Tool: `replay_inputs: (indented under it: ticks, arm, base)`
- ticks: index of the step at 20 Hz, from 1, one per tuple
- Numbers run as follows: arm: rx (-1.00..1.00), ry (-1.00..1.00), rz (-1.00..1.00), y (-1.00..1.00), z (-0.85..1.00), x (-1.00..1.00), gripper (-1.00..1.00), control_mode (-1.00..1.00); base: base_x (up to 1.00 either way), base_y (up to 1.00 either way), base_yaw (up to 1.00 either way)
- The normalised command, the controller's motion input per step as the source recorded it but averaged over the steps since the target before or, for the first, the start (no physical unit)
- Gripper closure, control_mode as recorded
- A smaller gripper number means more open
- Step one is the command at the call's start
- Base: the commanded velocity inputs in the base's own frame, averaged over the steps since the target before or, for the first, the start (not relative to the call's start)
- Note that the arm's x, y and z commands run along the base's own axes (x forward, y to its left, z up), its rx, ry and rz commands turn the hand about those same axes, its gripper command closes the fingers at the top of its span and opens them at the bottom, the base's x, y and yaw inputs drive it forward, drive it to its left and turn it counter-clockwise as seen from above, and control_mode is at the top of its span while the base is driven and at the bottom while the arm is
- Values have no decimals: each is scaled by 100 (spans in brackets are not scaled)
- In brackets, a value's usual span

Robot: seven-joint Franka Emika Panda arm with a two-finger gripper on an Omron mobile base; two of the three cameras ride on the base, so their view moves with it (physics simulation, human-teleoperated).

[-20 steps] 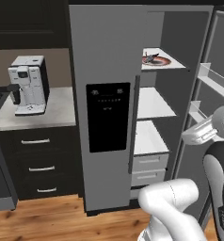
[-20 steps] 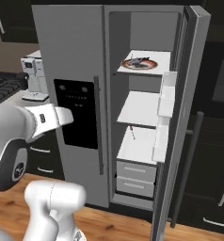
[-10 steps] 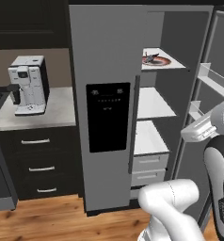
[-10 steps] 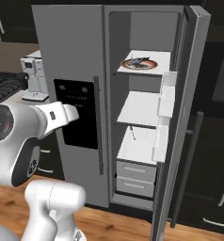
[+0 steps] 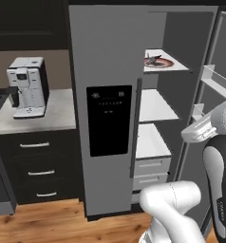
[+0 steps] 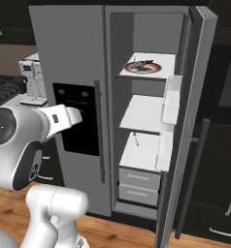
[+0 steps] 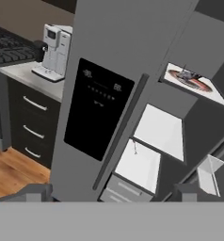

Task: Retrieve the fish from the fridge and place it on the saucepan with marinade on the stove.

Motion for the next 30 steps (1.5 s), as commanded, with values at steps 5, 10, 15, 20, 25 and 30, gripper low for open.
replay_inputs:
  ticks: [5,10,15,20,25,30]
  arm:
    - [0,0,0,0,0,0,-100,100]
    - [0,0,0,0,0,0,-100,100]
    - [0,0,0,0,0,0,-100,100]
    - [0,0,0,0,0,0,-100,100]
    - [0,0,0,0,0,0,-100,100]
    - [0,0,0,0,0,0,-100,100]
  base:
    - [19,-35,0]
    - [29,-35,0]
    - [45,-6,0]
    - [56,-5,0]
    - [18,-27,0]
    - [0,-37,0]
